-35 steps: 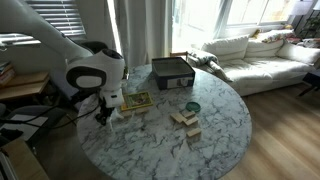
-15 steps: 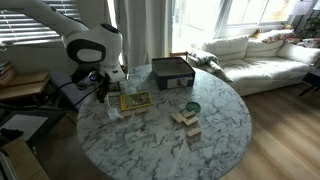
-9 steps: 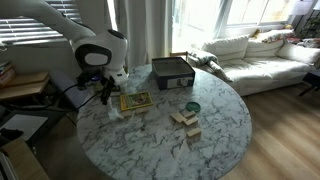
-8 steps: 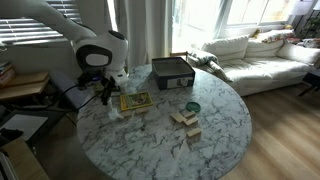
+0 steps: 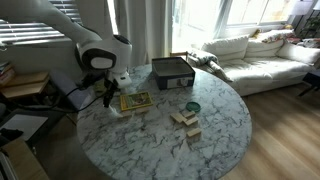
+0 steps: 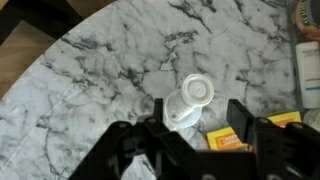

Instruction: Put the medicine bottle into the cup the put the cup into the box

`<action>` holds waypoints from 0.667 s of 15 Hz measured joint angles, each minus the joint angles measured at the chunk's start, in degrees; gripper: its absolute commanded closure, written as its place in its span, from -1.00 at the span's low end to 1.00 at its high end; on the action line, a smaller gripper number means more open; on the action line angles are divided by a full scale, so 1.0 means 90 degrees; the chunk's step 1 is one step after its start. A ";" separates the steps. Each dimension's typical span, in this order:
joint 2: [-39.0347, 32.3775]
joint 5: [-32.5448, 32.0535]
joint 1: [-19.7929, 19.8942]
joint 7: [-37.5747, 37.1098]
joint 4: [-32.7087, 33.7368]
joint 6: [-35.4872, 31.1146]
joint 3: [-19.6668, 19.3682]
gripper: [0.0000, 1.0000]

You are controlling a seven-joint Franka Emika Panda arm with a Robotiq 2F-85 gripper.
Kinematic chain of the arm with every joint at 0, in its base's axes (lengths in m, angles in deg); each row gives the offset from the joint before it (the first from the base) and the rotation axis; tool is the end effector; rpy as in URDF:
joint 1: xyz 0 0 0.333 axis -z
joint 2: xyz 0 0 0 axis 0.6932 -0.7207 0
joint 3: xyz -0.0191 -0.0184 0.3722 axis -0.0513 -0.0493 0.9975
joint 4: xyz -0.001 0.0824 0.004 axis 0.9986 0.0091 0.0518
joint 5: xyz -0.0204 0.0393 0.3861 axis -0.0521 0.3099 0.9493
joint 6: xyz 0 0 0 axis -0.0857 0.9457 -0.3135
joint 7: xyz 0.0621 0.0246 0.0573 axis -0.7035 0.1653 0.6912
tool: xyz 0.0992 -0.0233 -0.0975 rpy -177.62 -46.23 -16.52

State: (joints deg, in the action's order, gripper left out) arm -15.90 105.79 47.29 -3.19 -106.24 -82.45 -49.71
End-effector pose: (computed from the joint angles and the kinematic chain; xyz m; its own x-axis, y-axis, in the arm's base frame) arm 0.5213 -0.0341 0.2933 0.5859 -0.7300 -0.3520 -0.7910 -0.6096 -0.0524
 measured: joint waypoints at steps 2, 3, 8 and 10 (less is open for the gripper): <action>0.0030 0.0091 0.0032 -0.0001 0.0043 0.0001 -0.0047 -1.00; 0.0036 0.0095 0.0050 -0.0028 0.0066 0.0001 -0.0094 -1.00; -0.0134 0.0104 0.0179 -0.0405 0.0096 -0.0003 -0.0379 -0.99; -0.0298 0.0189 0.0207 -0.0512 0.0100 -0.0005 -0.0395 -0.97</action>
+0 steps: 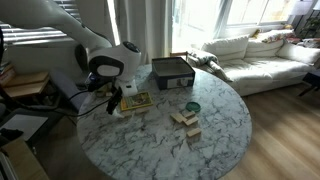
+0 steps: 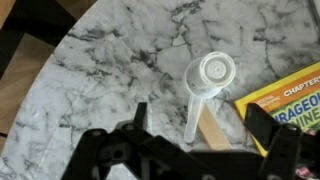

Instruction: Put the medicine bottle into the cup the put the cup into the box

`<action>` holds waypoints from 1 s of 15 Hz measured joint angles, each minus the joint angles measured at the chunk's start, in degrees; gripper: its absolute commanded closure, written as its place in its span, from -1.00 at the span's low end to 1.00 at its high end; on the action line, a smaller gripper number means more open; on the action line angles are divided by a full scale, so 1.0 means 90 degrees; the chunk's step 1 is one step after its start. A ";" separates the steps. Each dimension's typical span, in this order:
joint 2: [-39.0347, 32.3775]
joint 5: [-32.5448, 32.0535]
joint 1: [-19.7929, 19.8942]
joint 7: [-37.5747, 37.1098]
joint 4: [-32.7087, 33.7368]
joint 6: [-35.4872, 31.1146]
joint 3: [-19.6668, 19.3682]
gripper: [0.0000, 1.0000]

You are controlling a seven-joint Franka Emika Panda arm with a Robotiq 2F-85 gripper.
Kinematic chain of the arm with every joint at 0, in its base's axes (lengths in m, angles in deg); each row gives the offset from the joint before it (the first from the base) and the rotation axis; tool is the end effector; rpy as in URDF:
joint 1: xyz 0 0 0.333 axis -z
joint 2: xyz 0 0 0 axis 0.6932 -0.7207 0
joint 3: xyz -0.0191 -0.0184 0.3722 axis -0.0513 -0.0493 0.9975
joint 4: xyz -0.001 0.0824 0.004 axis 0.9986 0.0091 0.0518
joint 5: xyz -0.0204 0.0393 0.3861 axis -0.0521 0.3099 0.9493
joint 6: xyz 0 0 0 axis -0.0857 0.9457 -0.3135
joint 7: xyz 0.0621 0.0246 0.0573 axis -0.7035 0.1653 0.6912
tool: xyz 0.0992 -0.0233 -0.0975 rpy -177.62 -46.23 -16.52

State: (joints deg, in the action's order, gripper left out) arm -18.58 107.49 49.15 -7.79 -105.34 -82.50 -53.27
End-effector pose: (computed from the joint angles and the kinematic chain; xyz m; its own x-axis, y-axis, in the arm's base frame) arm 0.5207 -0.0823 0.2752 0.4176 -0.8288 -0.3726 -0.8935 -0.4491 -0.0025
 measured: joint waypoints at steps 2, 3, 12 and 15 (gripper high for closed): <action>-0.0192 0.0167 0.0000 -0.0088 0.0015 -0.0016 0.0002 -0.71; -0.0287 0.0280 0.0000 -0.0112 0.0030 -0.0035 0.0002 -0.58; -0.0928 0.1237 0.0011 -0.0128 0.0152 -0.0806 0.0004 0.32; -0.1031 0.1370 0.0013 -0.0128 0.0186 -0.0943 0.0004 0.87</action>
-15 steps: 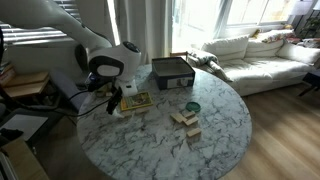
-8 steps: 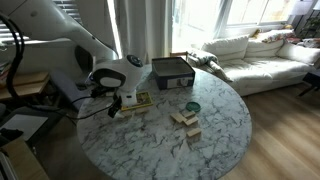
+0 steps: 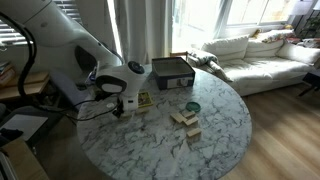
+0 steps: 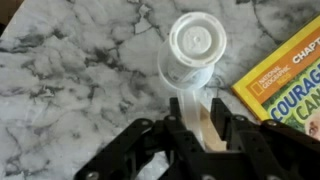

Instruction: Put the medicine bottle into the cup the put the cup into the box

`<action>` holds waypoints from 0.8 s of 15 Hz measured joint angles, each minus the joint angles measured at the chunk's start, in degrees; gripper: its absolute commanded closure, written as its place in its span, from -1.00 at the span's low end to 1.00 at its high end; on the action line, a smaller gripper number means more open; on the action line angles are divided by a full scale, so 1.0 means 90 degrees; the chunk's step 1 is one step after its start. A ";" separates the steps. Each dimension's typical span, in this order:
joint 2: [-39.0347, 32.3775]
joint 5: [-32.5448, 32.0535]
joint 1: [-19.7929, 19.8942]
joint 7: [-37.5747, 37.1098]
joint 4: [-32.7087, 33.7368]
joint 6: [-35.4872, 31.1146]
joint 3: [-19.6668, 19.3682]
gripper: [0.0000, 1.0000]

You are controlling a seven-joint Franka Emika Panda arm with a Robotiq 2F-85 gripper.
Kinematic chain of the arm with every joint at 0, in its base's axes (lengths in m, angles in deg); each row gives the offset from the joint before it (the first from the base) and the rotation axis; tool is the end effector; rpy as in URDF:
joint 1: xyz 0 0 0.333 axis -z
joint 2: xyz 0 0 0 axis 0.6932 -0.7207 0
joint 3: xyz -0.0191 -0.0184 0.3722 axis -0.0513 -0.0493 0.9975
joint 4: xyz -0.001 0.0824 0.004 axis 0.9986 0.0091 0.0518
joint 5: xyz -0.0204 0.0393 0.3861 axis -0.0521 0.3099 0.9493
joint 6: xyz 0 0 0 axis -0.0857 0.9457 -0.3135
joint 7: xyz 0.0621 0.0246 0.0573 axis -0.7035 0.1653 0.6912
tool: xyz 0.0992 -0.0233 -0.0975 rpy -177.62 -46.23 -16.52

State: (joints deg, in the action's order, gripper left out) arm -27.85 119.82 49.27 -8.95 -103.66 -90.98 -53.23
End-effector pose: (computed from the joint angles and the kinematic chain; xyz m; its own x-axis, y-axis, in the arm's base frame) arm 0.5430 -0.0894 0.2065 0.2227 -0.8853 -0.4082 -0.9722 -0.2326 -0.0260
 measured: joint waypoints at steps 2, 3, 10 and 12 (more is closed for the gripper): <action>-0.0028 0.0057 0.0008 0.0000 0.0006 -0.0068 0.0000 0.96; -0.0029 0.0093 0.0014 0.0000 0.0011 -0.0074 0.0000 0.91; -0.0026 0.0145 0.0055 0.0000 0.0094 -0.0083 -0.0006 0.90; 0.0006 0.0145 0.0055 0.0000 0.0164 -0.0014 0.0001 0.90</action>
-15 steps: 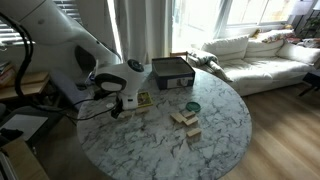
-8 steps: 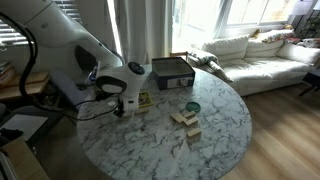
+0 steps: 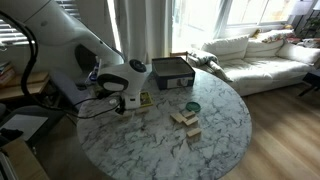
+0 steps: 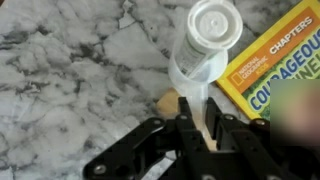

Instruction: Put the medicine bottle into the cup the put the cup into the box

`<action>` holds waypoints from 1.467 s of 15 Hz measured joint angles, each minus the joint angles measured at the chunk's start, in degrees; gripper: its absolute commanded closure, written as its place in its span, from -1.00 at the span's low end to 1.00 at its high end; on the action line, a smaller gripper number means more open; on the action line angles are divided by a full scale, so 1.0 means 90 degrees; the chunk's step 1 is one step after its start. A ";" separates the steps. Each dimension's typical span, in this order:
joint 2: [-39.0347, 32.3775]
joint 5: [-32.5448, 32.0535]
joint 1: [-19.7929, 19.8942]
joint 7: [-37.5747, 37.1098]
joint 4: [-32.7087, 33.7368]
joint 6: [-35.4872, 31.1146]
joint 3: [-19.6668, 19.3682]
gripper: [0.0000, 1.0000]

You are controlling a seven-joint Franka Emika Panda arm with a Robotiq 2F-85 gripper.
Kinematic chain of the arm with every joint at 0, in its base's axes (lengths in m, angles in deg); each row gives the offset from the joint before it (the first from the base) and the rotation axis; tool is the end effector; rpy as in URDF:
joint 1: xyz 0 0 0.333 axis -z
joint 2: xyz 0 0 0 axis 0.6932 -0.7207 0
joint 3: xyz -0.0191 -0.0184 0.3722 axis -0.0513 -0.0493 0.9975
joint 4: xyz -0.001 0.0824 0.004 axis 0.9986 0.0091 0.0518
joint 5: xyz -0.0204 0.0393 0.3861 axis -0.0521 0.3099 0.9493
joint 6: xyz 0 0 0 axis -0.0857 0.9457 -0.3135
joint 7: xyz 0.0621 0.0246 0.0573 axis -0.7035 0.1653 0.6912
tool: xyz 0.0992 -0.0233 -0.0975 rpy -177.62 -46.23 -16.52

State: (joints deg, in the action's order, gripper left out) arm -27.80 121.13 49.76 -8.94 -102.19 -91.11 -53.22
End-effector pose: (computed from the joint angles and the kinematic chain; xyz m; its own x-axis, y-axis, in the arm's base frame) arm 0.5541 -0.0954 0.2158 0.2114 -0.8890 -0.4061 -0.9768 -0.2061 -0.0574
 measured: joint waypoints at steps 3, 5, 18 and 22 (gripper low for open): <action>0.0123 0.0000 0.0004 0.0015 0.0164 0.0353 0.0005 0.90; 0.0217 0.0028 0.0017 0.0033 0.0315 0.0710 0.0008 0.90; 0.0478 0.1115 0.0017 -0.0687 0.1508 0.2234 0.0030 0.90; 0.0364 0.1156 -0.0085 -0.1366 0.1800 0.2234 0.0081 0.90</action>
State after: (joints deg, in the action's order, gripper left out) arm -24.53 131.53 48.99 -21.24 -85.99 -71.00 -52.49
